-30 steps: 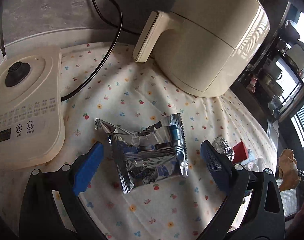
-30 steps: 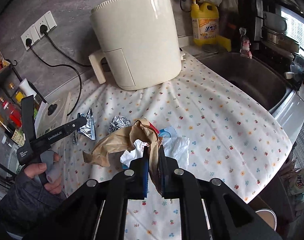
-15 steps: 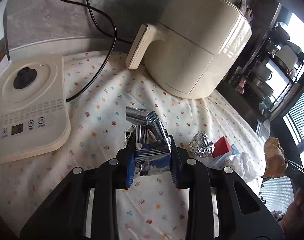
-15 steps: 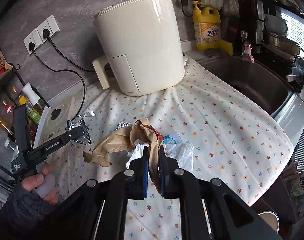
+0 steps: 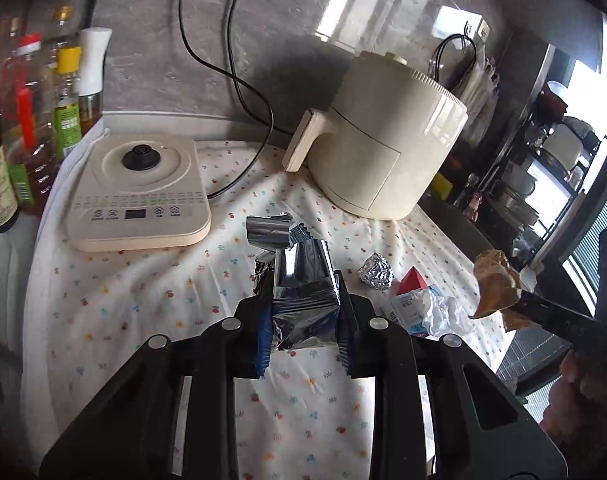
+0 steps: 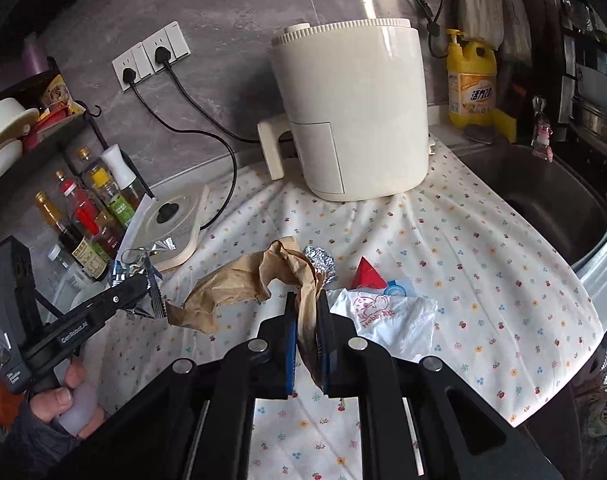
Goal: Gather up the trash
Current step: 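Carry both items over the white bin and open the right tool to drop the brown paper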
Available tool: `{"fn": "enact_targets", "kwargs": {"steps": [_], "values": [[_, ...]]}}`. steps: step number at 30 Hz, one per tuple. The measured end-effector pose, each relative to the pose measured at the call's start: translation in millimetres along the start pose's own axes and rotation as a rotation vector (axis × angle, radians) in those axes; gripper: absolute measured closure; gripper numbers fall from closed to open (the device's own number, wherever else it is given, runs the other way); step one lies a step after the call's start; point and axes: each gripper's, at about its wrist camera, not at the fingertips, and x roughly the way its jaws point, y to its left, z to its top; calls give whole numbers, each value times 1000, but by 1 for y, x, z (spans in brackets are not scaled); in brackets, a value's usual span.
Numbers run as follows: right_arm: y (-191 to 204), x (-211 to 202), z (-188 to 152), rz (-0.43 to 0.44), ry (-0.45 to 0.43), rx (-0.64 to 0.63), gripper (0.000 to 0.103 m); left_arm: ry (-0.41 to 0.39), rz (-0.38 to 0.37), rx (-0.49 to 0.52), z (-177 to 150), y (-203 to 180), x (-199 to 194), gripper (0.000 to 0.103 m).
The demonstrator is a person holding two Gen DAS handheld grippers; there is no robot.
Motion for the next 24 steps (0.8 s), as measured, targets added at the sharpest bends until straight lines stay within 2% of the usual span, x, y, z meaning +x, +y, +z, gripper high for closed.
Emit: {"fn": "enact_targets", "kwargs": {"steps": [3, 7, 8, 9, 16, 24], "values": [[10, -7, -12, 40, 19, -59, 93, -49, 53, -38, -13, -4, -30, 78], [11, -23, -30, 84, 27, -77, 93, -70, 87, -58, -31, -16, -62, 80], [10, -28, -35, 93, 28, -76, 93, -75, 92, -57, -36, -20, -68, 91], [9, -33, -41, 100, 28, -76, 93, -71, 96, -57, -40, -25, -73, 93], [-9, -70, -72, 104, 31, -73, 93, -73, 96, -19, -65, -65, -106, 93], [-40, -108, -92, 71, -7, -32, 93, -51, 81, 30, -82, -107, -118, 93]]}}
